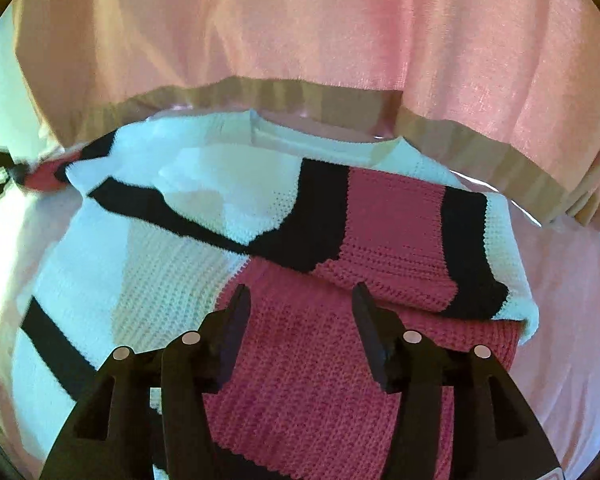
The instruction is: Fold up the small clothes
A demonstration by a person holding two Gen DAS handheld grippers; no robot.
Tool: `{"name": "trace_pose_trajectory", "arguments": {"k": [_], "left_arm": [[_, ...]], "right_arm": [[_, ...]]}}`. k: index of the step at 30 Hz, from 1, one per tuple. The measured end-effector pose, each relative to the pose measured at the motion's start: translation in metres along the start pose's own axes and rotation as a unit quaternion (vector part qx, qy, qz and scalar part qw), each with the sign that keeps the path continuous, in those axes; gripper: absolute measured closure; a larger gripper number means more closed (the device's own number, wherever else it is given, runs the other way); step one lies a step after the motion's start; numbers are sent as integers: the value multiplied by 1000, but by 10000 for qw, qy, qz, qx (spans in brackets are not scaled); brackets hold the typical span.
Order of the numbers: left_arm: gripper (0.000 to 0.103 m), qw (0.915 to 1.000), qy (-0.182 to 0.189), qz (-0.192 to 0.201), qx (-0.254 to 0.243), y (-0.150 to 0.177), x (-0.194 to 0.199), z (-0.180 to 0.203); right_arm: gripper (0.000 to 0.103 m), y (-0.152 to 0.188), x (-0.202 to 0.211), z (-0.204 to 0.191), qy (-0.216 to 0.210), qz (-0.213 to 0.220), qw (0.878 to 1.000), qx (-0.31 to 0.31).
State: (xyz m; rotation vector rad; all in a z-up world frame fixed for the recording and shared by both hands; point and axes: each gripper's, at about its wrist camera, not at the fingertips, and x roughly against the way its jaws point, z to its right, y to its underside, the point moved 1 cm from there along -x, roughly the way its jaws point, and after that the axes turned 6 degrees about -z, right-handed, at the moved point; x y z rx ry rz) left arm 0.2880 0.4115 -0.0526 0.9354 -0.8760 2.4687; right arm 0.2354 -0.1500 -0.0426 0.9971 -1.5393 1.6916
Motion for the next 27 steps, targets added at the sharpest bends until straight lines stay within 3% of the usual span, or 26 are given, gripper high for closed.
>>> {"name": "trace_pose_trajectory", "arguments": {"k": [7, 11, 14, 15, 17, 18, 22, 24, 27], "left_arm": [[96, 9918, -151, 970, -815, -47, 86, 64], [96, 9771, -164, 1333, -1652, -24, 109, 152], [96, 9567, 196, 1502, -2486, 26, 131, 225], [96, 9438, 299, 1607, -2873, 53, 139, 257], [96, 9269, 569, 1630, -3331, 93, 145, 297], [96, 9189, 780, 1485, -3569, 120, 143, 323], [96, 9048, 1181, 778, -4017, 206, 106, 386], [95, 9034, 1176, 286, -4113, 252, 69, 405], [92, 9097, 940, -576, -4004, 315, 7, 399]], "right_arm": [[52, 4, -7, -5, -84, -152, 9998, 70], [51, -1, -1, -3, -126, -143, 9998, 76], [50, -7, 6, 5, -182, -88, 9998, -71], [50, -10, 10, 10, -251, -70, 9995, -157], [50, -12, 15, 19, -345, -35, 9989, -325], [50, -13, 18, 22, -377, -18, 9985, -394], [48, -15, 29, 42, -465, 63, 9965, -689], [44, -16, 36, 54, -404, 139, 9957, -827], [42, -18, 42, 72, -358, 207, 9941, -1007]]}}
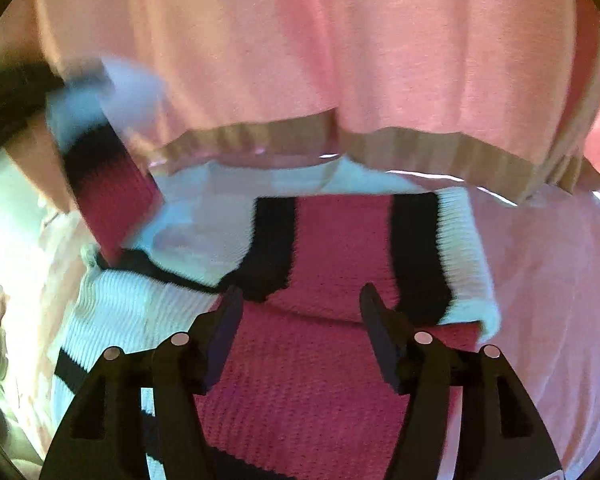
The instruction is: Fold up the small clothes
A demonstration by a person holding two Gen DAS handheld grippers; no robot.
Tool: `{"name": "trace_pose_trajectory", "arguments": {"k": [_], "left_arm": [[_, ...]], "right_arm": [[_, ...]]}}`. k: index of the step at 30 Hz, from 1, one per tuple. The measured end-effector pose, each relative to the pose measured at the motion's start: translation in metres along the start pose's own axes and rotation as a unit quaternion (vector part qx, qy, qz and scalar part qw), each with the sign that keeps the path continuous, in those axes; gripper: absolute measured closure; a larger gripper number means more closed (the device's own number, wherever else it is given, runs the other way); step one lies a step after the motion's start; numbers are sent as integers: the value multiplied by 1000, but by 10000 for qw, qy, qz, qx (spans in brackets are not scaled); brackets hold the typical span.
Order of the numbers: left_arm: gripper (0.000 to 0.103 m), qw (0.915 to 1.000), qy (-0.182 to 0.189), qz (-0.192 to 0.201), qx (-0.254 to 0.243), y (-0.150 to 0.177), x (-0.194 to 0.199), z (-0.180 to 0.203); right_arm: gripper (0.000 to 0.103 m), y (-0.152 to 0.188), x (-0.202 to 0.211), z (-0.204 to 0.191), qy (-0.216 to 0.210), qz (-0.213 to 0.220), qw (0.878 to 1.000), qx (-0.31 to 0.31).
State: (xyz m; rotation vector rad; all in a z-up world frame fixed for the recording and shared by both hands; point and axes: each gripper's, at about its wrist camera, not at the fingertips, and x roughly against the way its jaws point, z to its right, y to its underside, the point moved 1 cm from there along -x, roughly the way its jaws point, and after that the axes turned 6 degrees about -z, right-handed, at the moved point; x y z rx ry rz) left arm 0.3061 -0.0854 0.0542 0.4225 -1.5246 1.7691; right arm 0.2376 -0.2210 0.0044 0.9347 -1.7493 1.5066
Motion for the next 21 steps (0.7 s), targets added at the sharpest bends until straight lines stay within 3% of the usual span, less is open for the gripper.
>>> {"name": "trace_pose_trajectory", "arguments": {"k": [1, 4, 5, 6, 8, 11, 13, 17, 19, 21], "left_arm": [[91, 9998, -19, -185, 88, 9, -19, 1], [73, 9959, -352, -729, 406, 63, -59, -19], [57, 9952, -388, -780, 451, 78, -63, -23], [47, 9947, -361, -809, 515, 92, -55, -39], [41, 9943, -288, -656, 788, 104, -29, -79], [41, 9841, -88, -651, 1649, 97, -15, -133], [40, 9696, 55, -621, 2368, 91, -16, -166], [40, 9403, 249, -965, 3255, 99, -43, -203], [40, 9329, 286, -1074, 3425, 102, -53, -212], [40, 9339, 292, -1029, 3412, 99, -55, -214]], "right_arm": [[41, -1, 1, 6, 32, 11, 10000, -69], [38, -2, 0, 23, 201, -12, 9996, -198], [36, -2, -1, 27, 236, -33, 9994, -248], [33, -1, -1, 31, 210, -56, 9993, -296], [28, -1, -3, 35, 75, -109, 9991, -413], [27, -5, -15, 33, -371, -256, 9973, -573], [27, -6, -22, 20, -449, -312, 9972, -515], [25, 2, -29, -28, -158, -182, 9994, 238], [24, -1, -37, -54, 89, -135, 9969, 765], [25, -13, -48, -72, 451, -9, 9933, 1066]]}}
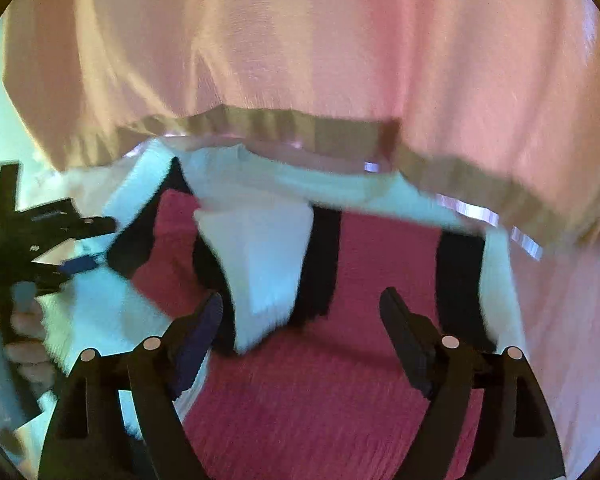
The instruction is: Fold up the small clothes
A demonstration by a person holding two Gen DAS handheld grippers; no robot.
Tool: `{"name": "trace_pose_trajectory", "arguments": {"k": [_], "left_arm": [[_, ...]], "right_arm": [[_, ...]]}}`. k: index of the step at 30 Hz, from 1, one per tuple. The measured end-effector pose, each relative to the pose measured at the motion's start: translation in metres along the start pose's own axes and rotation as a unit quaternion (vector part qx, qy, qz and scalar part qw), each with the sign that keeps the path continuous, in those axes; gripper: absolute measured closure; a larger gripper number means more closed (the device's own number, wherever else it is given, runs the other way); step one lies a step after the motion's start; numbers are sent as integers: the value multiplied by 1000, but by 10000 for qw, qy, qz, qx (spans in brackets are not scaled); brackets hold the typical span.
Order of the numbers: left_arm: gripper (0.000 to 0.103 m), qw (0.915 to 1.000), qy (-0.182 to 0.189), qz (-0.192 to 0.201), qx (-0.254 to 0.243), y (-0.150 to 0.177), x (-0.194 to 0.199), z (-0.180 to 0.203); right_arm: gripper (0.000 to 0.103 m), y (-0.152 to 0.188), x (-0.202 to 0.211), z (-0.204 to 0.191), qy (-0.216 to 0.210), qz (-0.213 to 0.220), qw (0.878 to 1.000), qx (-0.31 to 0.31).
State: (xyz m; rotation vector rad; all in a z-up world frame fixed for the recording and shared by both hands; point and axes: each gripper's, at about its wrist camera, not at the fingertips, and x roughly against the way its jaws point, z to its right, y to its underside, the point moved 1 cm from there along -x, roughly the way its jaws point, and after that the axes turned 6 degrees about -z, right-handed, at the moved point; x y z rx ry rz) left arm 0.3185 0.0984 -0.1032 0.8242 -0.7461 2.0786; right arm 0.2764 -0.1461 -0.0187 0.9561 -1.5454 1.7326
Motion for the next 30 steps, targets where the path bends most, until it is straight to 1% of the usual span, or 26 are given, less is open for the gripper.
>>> {"name": "trace_pose_trajectory", "arguments": {"k": [2, 3, 4, 5, 6, 7, 8, 9, 11, 12, 13, 14, 15, 16, 17, 18, 20, 21, 23, 25, 26, 27, 28, 29, 30], "left_arm": [[40, 10000, -53, 36, -8, -1, 0, 0], [43, 10000, -80, 51, -7, -2, 3, -3], [48, 9999, -141, 97, -12, -3, 3, -6], [58, 9997, -216, 144, -40, -4, 2, -5], [72, 9994, -272, 168, -161, -6, 0, -1], [76, 9989, -352, 183, -250, -8, -1, 0], [78, 9984, -431, 209, -313, -10, 0, 0], [79, 9978, -485, 290, -340, -11, 3, -1], [79, 9977, -543, 275, -289, -13, 5, -7], [78, 9982, -507, 235, -216, -13, 4, -11], [78, 9984, -492, 226, -189, -12, 6, -12], [78, 9984, -492, 228, -179, -12, 5, -12], [77, 9983, -494, 242, -171, -10, 7, -11], [76, 9984, -493, 235, -169, -9, 7, -12], [74, 9984, -488, 228, -161, -8, 7, -11], [73, 9982, -522, 247, -146, -7, 8, -11], [72, 9981, -525, 291, -124, -5, 9, -13], [72, 9980, -540, 303, -140, -5, 9, -14], [71, 9978, -554, 310, -207, -5, 8, -14], [69, 9975, -566, 322, -276, -6, 6, -13], [69, 9974, -560, 323, -304, -7, 6, -13], [69, 9974, -555, 332, -329, -8, 4, -13], [70, 9972, -546, 338, -378, -9, 4, -12], [71, 9969, -562, 355, -423, -9, 3, -11], [76, 9963, -600, 368, -486, -10, 3, -11]], "right_arm": [[25, -16, -13, -4, 42, -17, 10000, -45], [39, -26, -27, -2, -32, -206, 9997, -154], [59, -31, -40, 0, -167, -440, 9985, -279], [100, -33, -49, 4, -317, -662, 9967, -353], [103, -36, -53, 10, -487, -819, 9940, -542], [103, -38, -43, 18, -566, -641, 9939, -696], [103, -40, -25, 29, -642, -327, 9938, -846], [103, -39, 4, 51, -778, 109, 9901, -1164], [103, -29, 40, 91, -989, 523, 9785, -1733], [103, -18, 52, 115, -852, 636, 9749, -1956], [100, -9, 55, 125, -619, 611, 9772, -1936], [88, -2, 52, 131, -389, 502, 9815, -1808], [79, 6, 44, 133, -244, 291, 9841, -1733], [73, 14, 38, 133, -363, 160, 9836, -1757], [56, 15, 30, 128, -546, 40, 9827, -1771], [45, 14, 21, 114, -691, -81, 9839, -1647], [43, 5, 10, 78, -652, -199, 9911, -1147], [38, 0, 5, 55, -599, -212, 9951, -760], [30, -7, -7, 17, -507, -269, 9982, -171], [30, -12, -21, -5, -278, -365, 9989, 134], [32, -13, -28, -9, -163, -406, 9988, 207], [48, -15, -37, -11, -39, -464, 9986, 260], [70, -17, -44, -9, -38, -549, 9982, 244], [95, -19, -50, -1, -118, -670, 9976, 129], [96, -21, -44, 15, -342, -589, 9972, -303]]}}
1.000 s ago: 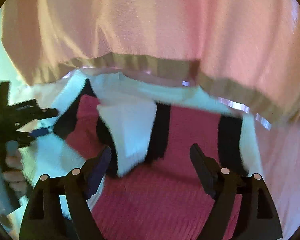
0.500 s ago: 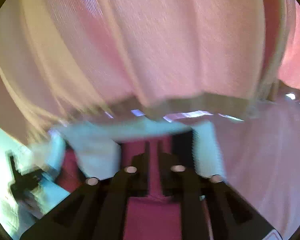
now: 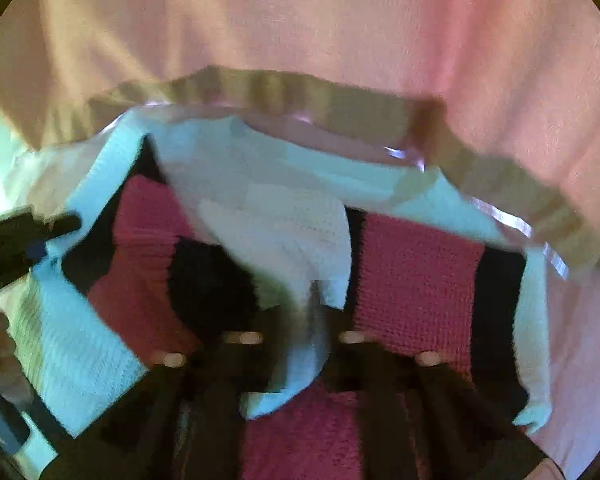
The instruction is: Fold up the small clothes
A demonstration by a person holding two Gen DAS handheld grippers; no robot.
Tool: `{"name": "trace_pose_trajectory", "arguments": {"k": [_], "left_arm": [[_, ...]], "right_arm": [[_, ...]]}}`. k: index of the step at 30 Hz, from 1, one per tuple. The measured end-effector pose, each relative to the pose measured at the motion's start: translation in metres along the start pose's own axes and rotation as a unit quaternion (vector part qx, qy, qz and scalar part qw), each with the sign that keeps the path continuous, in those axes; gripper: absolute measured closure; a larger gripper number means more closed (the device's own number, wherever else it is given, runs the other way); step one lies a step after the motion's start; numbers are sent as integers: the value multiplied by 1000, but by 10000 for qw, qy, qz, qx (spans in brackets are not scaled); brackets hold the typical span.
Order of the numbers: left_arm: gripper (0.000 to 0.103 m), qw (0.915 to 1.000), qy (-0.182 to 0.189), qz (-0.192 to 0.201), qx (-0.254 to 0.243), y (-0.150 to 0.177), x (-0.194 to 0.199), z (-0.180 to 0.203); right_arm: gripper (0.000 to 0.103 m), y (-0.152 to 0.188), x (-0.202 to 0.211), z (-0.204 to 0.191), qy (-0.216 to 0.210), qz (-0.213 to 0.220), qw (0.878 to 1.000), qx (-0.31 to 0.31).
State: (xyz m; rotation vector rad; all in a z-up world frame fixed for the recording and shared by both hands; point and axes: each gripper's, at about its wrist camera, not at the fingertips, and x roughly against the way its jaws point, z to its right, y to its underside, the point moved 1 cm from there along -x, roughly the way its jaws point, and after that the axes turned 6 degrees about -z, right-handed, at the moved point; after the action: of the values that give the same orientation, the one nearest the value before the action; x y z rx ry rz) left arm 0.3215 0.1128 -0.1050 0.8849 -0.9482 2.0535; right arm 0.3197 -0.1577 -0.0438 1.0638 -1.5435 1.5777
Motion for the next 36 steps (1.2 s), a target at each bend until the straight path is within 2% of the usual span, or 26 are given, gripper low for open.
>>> {"name": "trace_pose_trajectory", "arguments": {"k": [3, 5, 6, 8, 9, 11, 13, 14, 15, 17, 18, 19, 20, 21, 27, 33, 36], "left_arm": [[81, 10000, -14, 38, 7, -2, 2, -2], [81, 10000, 55, -5, 22, -3, 2, -4], [81, 10000, 52, -76, 2, -2, -1, -2], [80, 9998, -128, -34, -126, 4, -4, 4], [79, 9996, -212, 24, -179, 6, -4, 7], [78, 9993, -294, 75, -213, 9, -3, 11], [70, 9999, -128, 45, -57, 8, -2, 9], [68, 10000, -34, 25, 22, 6, -2, 8], [69, 9999, 37, 13, 107, 5, -2, 5], [72, 9997, 127, 31, 189, 3, -4, 1], [85, 9997, 125, 60, 206, 2, -5, -1], [88, 9997, 130, 71, 191, 2, -5, -2], [91, 9997, 158, 129, 142, 1, -5, -2], [93, 9997, 117, 184, 82, 2, -4, -1], [94, 9988, -88, 442, -206, 3, 9, 11], [94, 9974, -260, 574, -343, 4, 19, 18], [94, 9955, -388, 781, -373, 2, 31, 19]], "right_arm": [[97, 7, 49, 56, -506, 660, 9934, -790], [96, 25, 66, 97, -863, 775, 9834, -1397], [95, 38, 58, 119, -881, 538, 9809, -1651], [92, 54, 36, 134, -598, 151, 9833, -1713], [86, 64, 18, 140, -606, -87, 9811, -1838], [85, 74, 0, 150, -838, -289, 9729, -2134], [77, 68, 6, 158, -952, -140, 9692, -2265], [60, 63, 12, 161, -950, -1, 9692, -2271], [50, 60, 15, 163, -926, 123, 9689, -2290], [53, 57, 14, 163, -881, 195, 9701, -2251], [66, 57, 9, 159, -835, 102, 9722, -2186], [76, 57, 6, 158, -794, 74, 9737, -2133], [92, 57, 3, 159, -721, 52, 9755, -2076], [95, 55, 1, 155, -666, 44, 9777, -1994], [96, 46, 20, 131, -141, 405, 9889, -1420], [97, 39, 36, 115, 76, 649, 9912, -1152], [97, 32, 57, 114, 146, 1044, 9877, -1159]]}}
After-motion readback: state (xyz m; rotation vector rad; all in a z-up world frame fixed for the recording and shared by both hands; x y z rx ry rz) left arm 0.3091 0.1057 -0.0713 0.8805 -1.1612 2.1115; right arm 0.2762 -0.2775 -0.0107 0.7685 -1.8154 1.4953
